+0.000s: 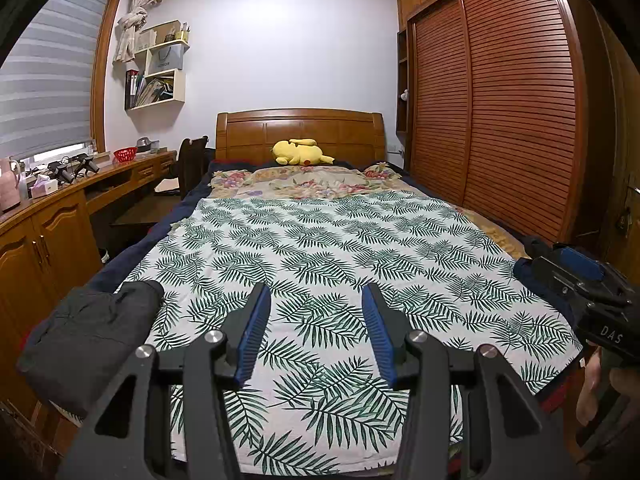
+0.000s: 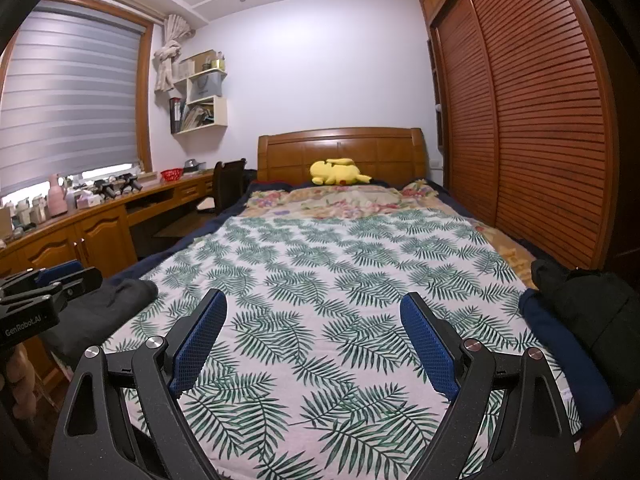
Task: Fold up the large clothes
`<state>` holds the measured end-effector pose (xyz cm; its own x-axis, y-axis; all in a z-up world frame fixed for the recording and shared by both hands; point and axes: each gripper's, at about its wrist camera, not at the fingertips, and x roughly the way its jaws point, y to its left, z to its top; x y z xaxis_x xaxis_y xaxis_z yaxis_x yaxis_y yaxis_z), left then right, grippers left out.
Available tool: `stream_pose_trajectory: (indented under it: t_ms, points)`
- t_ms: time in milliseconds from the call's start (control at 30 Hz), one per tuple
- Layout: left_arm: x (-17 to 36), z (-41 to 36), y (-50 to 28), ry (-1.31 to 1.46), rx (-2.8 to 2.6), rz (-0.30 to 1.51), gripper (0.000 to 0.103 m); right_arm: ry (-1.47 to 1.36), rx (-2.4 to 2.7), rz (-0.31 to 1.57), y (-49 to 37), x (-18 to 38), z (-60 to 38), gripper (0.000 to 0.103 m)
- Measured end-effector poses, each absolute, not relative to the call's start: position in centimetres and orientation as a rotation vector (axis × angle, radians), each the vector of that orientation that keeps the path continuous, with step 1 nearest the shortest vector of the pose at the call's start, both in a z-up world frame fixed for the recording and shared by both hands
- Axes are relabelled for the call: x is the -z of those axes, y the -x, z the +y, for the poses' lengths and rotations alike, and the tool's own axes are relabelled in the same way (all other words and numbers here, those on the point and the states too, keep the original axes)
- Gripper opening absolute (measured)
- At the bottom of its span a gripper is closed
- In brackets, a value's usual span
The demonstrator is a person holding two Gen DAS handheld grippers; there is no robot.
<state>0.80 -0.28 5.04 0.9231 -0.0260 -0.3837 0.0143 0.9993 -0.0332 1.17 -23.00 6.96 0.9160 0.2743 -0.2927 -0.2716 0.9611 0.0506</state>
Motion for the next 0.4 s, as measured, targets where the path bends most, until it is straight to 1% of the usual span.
stream_pose_trajectory:
  t_ms: [400]
  points:
    - [-4.95,-0.55,-0.39,0.031,0.024,0.391,0.046,-0.009,-0.28,0.303,-1.08,-7.05,-22.86,0.09]
